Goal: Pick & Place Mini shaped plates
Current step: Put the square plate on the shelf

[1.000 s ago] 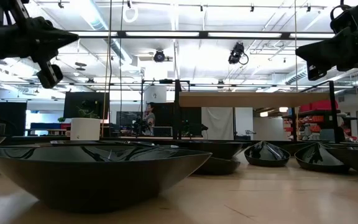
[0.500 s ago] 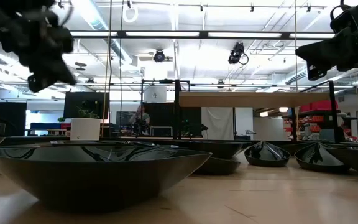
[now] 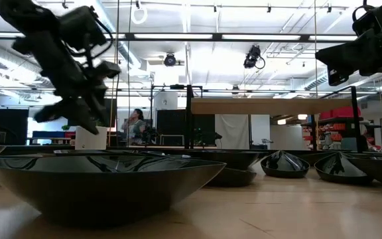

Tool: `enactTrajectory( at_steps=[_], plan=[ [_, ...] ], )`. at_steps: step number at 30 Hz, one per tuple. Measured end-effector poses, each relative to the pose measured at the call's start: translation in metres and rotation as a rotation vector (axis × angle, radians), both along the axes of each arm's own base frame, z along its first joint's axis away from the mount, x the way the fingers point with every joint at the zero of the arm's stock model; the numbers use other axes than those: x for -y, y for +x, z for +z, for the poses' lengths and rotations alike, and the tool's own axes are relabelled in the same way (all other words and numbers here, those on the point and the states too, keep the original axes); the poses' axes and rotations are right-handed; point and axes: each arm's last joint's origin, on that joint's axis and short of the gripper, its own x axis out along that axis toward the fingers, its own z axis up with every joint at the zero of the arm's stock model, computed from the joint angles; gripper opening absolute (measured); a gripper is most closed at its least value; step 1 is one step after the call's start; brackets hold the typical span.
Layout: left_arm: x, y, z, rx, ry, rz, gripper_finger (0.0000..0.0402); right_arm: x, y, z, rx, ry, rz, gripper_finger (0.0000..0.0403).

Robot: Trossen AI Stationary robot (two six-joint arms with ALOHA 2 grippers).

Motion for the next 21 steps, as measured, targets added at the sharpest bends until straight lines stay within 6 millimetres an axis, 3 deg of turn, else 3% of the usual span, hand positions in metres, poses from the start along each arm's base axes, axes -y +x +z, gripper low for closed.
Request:
enactTrajectory(
  at_steps=[8,21],
  plan=[
    [0.003,0.014,-0.028,-0.064,-0.235,0.093,0.0128,0.000,0.000,0.000,0.000,0.000,0.000,0.0039],
    [0.016,0.019,-0.037,-0.084,-0.218,0.166,0.0064,0.000,0.000,0.000,0.000,0.000,0.000,0.0039]
  ],
)
